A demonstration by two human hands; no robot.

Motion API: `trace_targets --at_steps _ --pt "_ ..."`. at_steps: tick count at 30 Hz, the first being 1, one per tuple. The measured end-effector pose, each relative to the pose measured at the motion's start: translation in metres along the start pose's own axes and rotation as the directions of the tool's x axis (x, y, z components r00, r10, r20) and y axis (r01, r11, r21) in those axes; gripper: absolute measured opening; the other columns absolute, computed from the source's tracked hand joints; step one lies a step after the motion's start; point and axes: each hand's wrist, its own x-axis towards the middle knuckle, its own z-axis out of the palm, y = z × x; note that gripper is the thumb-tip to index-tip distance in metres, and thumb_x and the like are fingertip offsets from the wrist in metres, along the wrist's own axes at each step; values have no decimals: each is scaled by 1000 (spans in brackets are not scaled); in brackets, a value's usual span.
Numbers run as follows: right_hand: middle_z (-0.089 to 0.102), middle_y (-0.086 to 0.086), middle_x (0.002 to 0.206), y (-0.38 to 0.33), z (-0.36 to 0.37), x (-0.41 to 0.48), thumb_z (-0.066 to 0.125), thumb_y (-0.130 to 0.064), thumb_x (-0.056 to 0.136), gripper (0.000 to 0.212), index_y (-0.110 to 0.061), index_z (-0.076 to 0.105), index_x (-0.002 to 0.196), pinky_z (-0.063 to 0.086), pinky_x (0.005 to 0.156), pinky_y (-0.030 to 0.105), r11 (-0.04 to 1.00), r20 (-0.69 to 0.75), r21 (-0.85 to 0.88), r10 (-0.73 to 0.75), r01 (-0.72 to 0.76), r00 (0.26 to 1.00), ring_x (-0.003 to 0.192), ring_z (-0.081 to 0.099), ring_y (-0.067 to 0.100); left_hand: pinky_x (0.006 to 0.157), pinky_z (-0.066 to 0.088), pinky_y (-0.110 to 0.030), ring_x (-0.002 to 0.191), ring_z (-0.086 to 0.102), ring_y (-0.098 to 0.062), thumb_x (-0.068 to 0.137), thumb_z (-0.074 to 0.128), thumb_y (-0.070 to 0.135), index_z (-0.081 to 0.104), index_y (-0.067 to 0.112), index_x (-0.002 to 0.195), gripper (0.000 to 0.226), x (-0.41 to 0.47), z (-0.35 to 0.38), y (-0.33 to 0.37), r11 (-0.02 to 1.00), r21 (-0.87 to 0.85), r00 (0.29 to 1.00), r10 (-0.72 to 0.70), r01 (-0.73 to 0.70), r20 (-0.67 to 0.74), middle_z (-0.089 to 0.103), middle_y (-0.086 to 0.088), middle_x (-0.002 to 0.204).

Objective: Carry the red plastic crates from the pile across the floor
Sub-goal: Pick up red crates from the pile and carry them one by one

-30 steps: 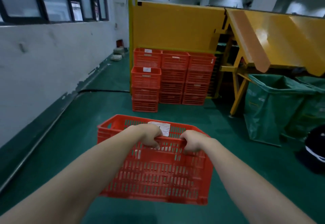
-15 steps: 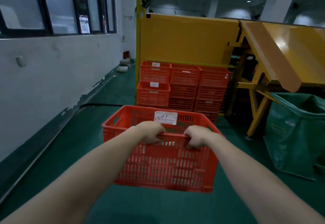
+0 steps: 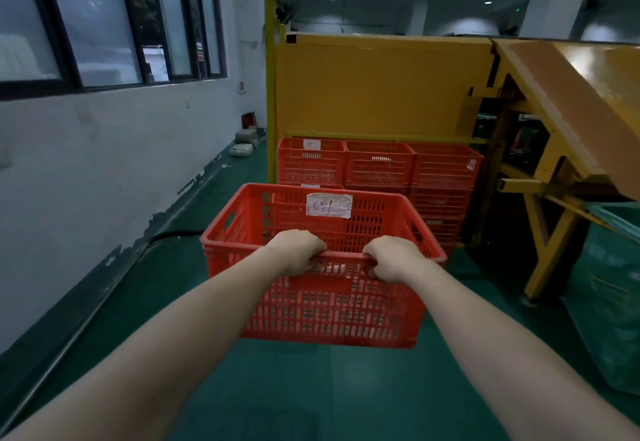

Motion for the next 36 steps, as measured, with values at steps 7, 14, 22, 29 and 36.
trace_targets --at_steps 7,14,22,29,36 --pt "65 -5 100 67 -2 156 61 -18 85 14 -28 65 94 45 69 30 999 -18 -18 -43 43 999 98 62 19 82 49 -36 104 60 -26 92 58 33 61 20 112 23 139 5 -74 998 17 998 -61 61 -25 65 -2 111" --pt "63 -4 96 124 -9 295 61 -18 85 12 -29 57 85 43 68 30 993 -38 -71 -93 90 995 97 62 21 83 50 -35 103 60 -25 92 58 31 62 21 112 23 261 7 -143 993 -18 992 -120 120 -38 65 0 111" --pt "65 -1 104 165 17 442 59 -16 87 12 -24 63 95 41 67 30 991 -44 -97 -99 94 994 102 61 24 81 47 -34 103 60 -25 93 55 28 62 20 109 19 380 38 -229 993 -17 992 -118 117 -49 65 -1 110" --pt "66 -1 108 183 42 598 58 -17 87 16 -23 65 99 40 68 29 993 -28 -97 -71 68 997 105 61 24 84 48 -34 104 59 -26 92 56 29 61 20 111 21 496 80 -342 996 -27 996 -85 85 -17 64 -3 112" --pt "66 1 111 192 72 724 57 -19 88 18 -24 65 103 42 73 30 998 27 -57 -11 13 1000 107 61 25 82 46 -34 105 59 -26 94 56 30 61 18 111 21 593 117 -435 998 -54 997 -32 36 69 64 -3 112"
